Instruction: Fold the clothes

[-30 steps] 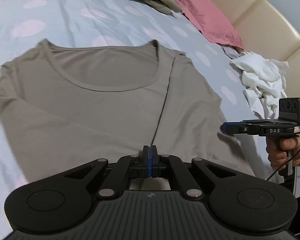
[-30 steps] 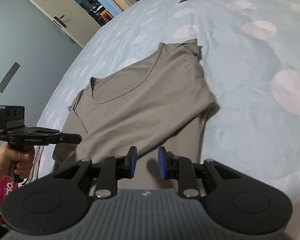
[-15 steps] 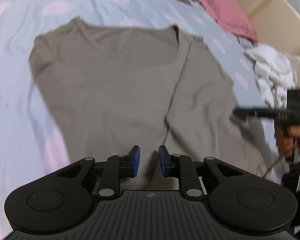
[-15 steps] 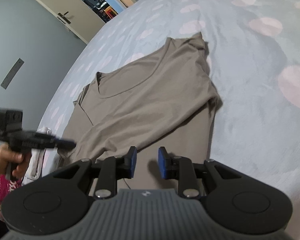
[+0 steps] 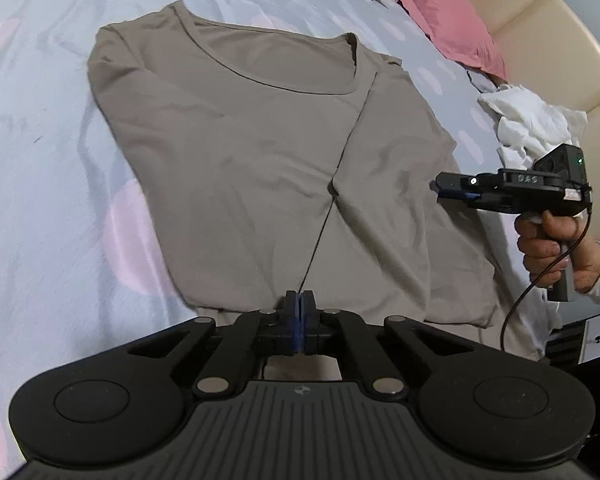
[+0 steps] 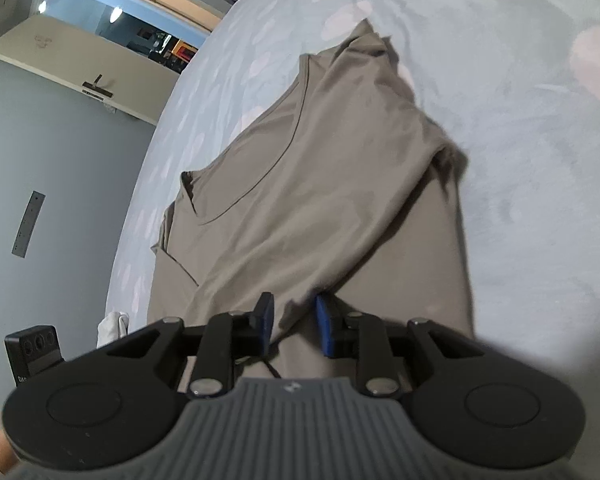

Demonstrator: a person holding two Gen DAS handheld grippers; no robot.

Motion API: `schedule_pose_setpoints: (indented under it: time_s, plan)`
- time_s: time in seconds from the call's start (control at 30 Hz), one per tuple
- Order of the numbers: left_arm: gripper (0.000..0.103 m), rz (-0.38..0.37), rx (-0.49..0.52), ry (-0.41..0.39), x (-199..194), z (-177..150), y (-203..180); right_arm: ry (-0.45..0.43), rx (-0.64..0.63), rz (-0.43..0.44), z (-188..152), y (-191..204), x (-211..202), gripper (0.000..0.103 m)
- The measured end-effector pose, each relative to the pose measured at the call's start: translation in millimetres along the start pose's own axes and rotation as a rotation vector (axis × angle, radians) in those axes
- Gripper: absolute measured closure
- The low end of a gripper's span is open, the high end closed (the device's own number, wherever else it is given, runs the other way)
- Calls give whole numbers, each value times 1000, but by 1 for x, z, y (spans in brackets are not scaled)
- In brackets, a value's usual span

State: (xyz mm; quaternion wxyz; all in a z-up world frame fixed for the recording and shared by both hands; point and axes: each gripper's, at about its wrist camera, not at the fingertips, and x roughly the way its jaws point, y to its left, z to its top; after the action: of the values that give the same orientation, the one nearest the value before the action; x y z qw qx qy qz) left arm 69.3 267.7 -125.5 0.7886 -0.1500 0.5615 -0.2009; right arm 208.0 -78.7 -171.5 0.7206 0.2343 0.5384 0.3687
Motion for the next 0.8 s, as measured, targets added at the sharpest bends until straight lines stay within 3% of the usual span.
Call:
schedule_pose_setpoints:
  time_s: [0.03,0.27,0.33,0.47,0.8]
  plan:
    - [103,2,0,2,-2,-1,1,6,-4,-3,0,1,1,93]
    - [103,21,-54,23,-4,-8,15,2,15,-15,-1,-9,-7,99]
    - [102,18,-70,25,-4,-8,15,1,20,-14,-1,-11,-8,99]
    - [78,9,-81,17,-10,-7,14,5,4,5,-2,-9,-11,89]
    - [75,15,-59,20,-13,-23,10,47,-102,53,-20,10,-18,86]
